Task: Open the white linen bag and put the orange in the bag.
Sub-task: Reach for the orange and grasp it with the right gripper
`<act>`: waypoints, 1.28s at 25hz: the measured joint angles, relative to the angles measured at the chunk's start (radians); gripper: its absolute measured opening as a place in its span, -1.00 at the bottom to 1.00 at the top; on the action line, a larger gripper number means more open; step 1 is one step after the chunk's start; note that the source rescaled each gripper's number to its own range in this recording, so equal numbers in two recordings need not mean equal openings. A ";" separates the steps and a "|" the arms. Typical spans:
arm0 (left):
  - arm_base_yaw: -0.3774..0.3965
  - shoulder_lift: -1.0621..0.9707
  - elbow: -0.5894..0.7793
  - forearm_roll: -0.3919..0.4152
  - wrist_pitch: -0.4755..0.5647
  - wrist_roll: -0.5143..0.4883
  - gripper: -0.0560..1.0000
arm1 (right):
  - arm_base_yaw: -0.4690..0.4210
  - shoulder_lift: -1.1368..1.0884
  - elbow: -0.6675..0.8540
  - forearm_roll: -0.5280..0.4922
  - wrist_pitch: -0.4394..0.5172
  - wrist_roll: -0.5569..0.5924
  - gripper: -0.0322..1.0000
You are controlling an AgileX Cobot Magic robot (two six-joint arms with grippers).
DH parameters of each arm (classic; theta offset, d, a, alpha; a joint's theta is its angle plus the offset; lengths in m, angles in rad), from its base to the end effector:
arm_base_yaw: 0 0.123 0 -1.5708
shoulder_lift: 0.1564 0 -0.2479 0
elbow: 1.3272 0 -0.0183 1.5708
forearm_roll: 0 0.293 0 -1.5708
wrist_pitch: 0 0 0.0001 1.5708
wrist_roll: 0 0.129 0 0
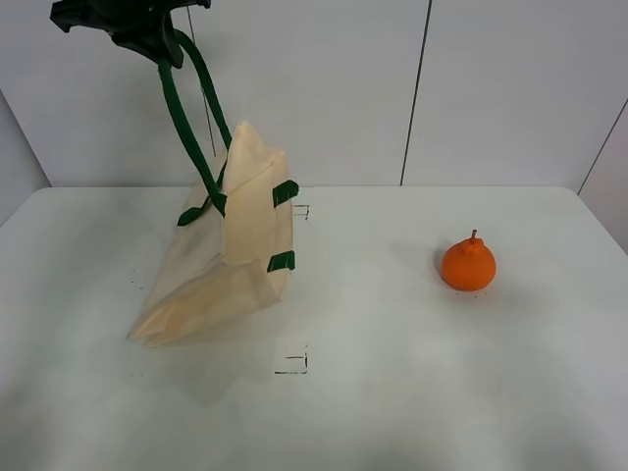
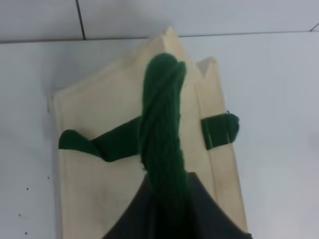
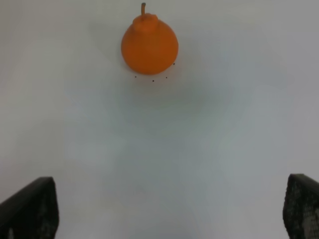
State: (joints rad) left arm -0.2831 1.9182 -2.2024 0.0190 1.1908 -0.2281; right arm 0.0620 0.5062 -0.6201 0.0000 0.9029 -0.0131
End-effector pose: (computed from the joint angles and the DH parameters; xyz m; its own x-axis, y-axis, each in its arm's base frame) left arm 0.4558 -0.1302 0.3692 -0.7432 -0.0121 -0.6689 0.1074 0.9847 -0.1371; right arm 0.1861 0.0116 0.2686 -0.6435 -0.0531 -0.7636 -0.0704 0.9975 -0.0100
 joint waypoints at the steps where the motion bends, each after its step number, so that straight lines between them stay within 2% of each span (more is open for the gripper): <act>1: 0.000 0.000 0.000 0.000 0.000 0.001 -0.89 | 0.000 0.086 -0.033 0.000 -0.018 0.000 1.00; 7: 0.000 0.000 0.000 -0.007 0.000 0.001 -0.89 | 0.000 0.716 -0.353 0.016 -0.048 -0.004 1.00; 13: 0.000 -0.001 0.000 -0.008 0.000 0.001 -0.89 | 0.000 1.213 -0.761 0.018 0.089 -0.039 1.00; 18: 0.000 -0.001 0.000 -0.008 0.000 0.001 -0.89 | 0.000 1.472 -1.008 0.022 0.168 -0.054 1.00; 22: 0.000 -0.001 0.000 -0.008 0.000 0.001 -0.89 | 0.000 1.571 -1.066 0.040 0.169 -0.061 1.00; 32: 0.000 -0.001 0.000 -0.008 0.000 0.001 -0.89 | 0.000 1.698 -1.068 0.076 0.119 -0.090 1.00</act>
State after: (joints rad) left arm -0.2831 1.9174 -2.2024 0.0110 1.1908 -0.2268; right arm 0.0620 2.2042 -1.6883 0.0761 1.0220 -0.1034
